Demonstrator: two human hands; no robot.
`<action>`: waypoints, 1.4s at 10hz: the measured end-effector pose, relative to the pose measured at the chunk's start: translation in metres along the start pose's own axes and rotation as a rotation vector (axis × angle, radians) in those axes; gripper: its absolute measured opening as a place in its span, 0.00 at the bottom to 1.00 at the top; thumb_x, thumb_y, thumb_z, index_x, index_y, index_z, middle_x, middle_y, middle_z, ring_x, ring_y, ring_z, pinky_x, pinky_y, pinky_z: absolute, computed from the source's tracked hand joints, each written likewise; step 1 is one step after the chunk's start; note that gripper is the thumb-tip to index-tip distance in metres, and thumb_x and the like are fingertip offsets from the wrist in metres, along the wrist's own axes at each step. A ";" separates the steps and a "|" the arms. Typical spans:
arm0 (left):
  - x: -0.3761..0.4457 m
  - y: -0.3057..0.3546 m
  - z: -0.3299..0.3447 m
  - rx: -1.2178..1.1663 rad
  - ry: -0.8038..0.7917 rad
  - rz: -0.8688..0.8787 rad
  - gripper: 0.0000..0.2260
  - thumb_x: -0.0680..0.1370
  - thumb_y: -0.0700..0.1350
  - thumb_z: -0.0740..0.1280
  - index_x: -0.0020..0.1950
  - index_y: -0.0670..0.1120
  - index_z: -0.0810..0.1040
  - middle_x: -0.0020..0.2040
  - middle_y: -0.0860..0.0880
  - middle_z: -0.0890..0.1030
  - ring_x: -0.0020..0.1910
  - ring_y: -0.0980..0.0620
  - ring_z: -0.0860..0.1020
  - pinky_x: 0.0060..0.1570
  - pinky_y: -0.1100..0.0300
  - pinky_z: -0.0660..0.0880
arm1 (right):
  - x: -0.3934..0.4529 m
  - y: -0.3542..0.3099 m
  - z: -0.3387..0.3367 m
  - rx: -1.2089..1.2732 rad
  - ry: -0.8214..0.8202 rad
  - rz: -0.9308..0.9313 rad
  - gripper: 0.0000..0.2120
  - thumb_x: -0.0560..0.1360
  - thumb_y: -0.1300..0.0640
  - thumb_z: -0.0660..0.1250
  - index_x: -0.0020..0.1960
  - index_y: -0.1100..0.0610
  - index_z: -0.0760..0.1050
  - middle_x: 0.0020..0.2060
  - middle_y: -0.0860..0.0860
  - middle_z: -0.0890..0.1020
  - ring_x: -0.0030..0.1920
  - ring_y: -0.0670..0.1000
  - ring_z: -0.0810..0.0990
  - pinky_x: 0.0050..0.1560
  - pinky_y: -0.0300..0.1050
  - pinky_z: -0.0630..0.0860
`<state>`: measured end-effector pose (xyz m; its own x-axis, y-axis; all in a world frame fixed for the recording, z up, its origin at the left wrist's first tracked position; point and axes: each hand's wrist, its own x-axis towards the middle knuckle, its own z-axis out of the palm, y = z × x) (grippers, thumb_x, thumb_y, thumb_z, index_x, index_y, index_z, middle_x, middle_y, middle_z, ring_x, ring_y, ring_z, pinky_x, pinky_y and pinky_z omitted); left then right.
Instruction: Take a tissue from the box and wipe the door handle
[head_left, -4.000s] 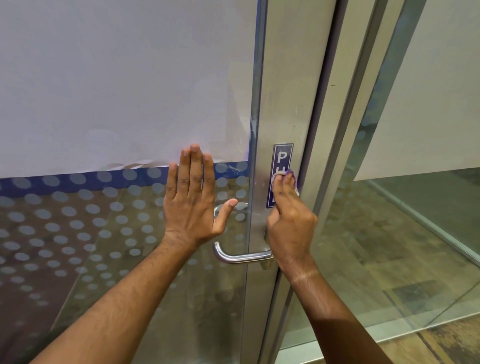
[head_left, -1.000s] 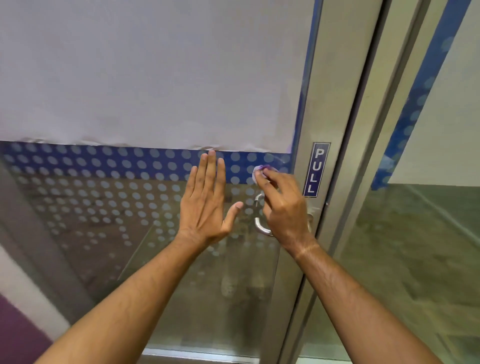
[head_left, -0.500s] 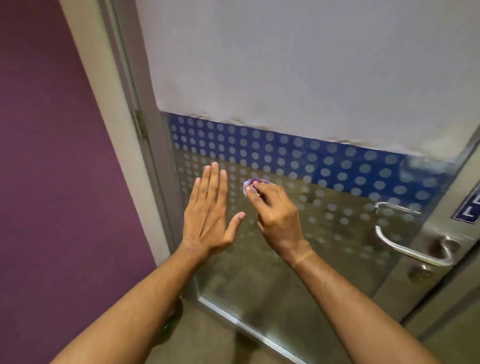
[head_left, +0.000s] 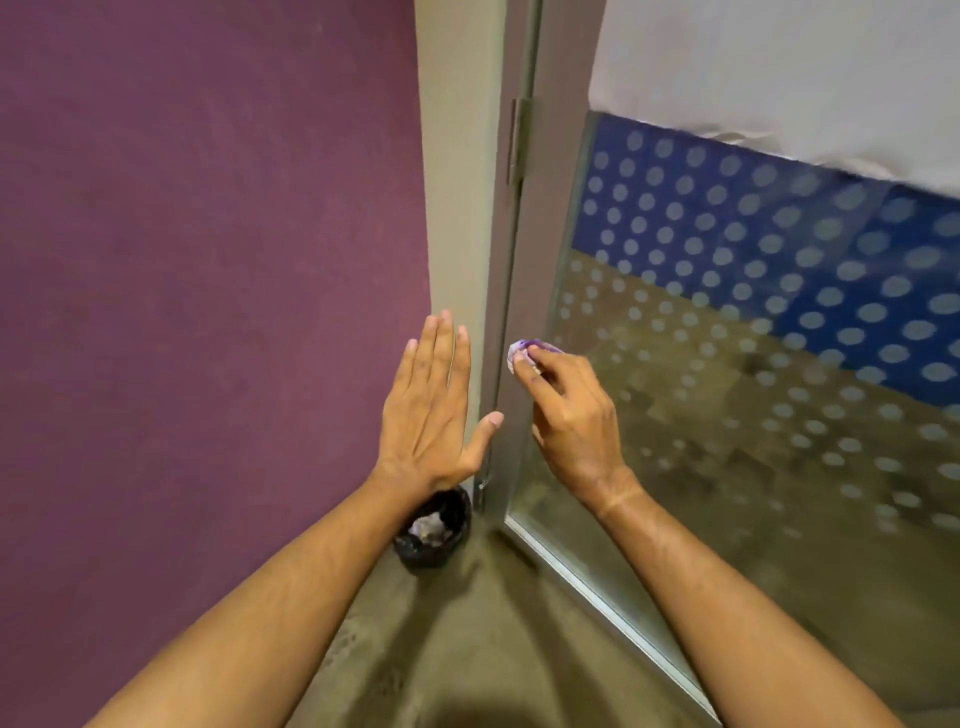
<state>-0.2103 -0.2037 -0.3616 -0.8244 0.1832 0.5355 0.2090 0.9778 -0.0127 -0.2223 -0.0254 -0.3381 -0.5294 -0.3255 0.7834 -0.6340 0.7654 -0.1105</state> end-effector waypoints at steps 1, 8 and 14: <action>-0.014 -0.032 0.015 -0.007 -0.057 -0.035 0.41 0.79 0.64 0.52 0.81 0.37 0.45 0.81 0.36 0.44 0.81 0.40 0.43 0.80 0.45 0.45 | -0.002 -0.018 0.034 0.072 -0.096 0.059 0.16 0.79 0.64 0.60 0.65 0.61 0.77 0.58 0.57 0.81 0.57 0.58 0.79 0.47 0.52 0.81; -0.065 -0.120 0.199 0.016 -0.421 -0.237 0.39 0.79 0.60 0.54 0.79 0.33 0.51 0.80 0.33 0.51 0.80 0.35 0.50 0.78 0.42 0.53 | -0.078 0.025 0.279 0.219 -0.352 0.057 0.13 0.77 0.61 0.66 0.60 0.59 0.81 0.56 0.55 0.83 0.48 0.57 0.81 0.42 0.48 0.79; -0.063 -0.156 0.260 -0.077 -0.631 -0.235 0.40 0.80 0.62 0.51 0.80 0.38 0.40 0.81 0.37 0.40 0.79 0.43 0.37 0.80 0.48 0.42 | -0.103 0.047 0.355 0.092 -0.658 0.304 0.19 0.72 0.63 0.66 0.64 0.59 0.77 0.60 0.59 0.80 0.53 0.62 0.79 0.42 0.53 0.80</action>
